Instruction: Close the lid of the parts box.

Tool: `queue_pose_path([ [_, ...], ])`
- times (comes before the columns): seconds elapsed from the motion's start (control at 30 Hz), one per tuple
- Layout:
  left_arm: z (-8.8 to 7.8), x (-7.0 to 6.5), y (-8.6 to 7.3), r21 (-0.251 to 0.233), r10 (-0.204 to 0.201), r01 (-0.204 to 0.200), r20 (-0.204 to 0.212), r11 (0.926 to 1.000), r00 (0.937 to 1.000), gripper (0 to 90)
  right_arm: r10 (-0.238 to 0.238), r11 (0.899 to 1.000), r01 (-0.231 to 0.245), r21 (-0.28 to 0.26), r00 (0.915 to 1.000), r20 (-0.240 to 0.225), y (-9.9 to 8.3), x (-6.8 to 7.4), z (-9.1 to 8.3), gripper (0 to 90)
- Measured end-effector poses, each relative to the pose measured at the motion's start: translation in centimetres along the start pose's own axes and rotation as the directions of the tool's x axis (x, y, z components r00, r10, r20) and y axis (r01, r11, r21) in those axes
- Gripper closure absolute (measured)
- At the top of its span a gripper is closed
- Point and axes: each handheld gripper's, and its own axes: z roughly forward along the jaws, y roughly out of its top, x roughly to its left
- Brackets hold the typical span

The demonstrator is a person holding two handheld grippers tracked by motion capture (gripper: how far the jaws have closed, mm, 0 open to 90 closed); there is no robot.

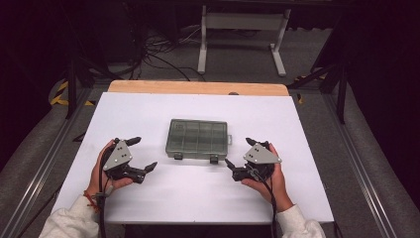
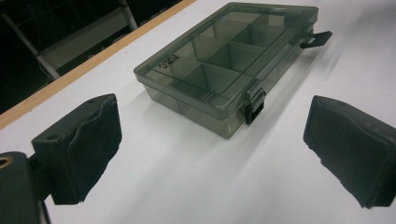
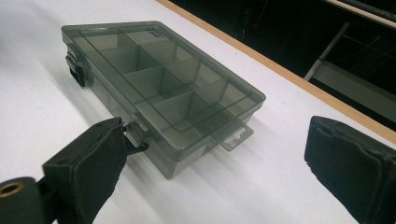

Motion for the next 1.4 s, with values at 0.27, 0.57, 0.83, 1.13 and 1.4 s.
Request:
queue_pose_path([
  [0.27,-1.3,-0.1,-0.6,0.0,-0.001,0.001,-0.019,1.0,0.9998,5.3,-0.005,1.0,0.005,-0.011,0.9997,0.024,-0.6,-0.1,-1.2,7.9],
  [0.57,-2.6,-0.2,-1.7,0.004,-0.009,0.009,-0.024,1.0,0.9997,4.9,-0.011,1.0,0.01,0.019,0.9985,0.054,-1.7,-0.3,-2.2,8.0],
  [0.83,-3.7,-0.1,-2.7,0.016,-0.025,0.025,-0.032,0.9996,0.9992,4.8,0.009,1.0,-0.011,0.027,0.9969,0.078,-2.8,-0.6,-3.4,8.1],
  [1.13,-4.8,0.3,-3.7,0.03,-0.048,0.049,-0.039,0.9983,0.9981,4.4,0.009,0.999,-0.012,0.041,0.997,0.077,-3.9,-0.6,-4.3,7.4],
  [1.4,-5.3,0.5,-4.3,0.044,-0.062,0.065,-0.053,0.9969,0.9967,3.1,0.02,0.999,-0.023,0.041,0.9975,0.067,-4.8,-0.5,-4.6,7.1],
])
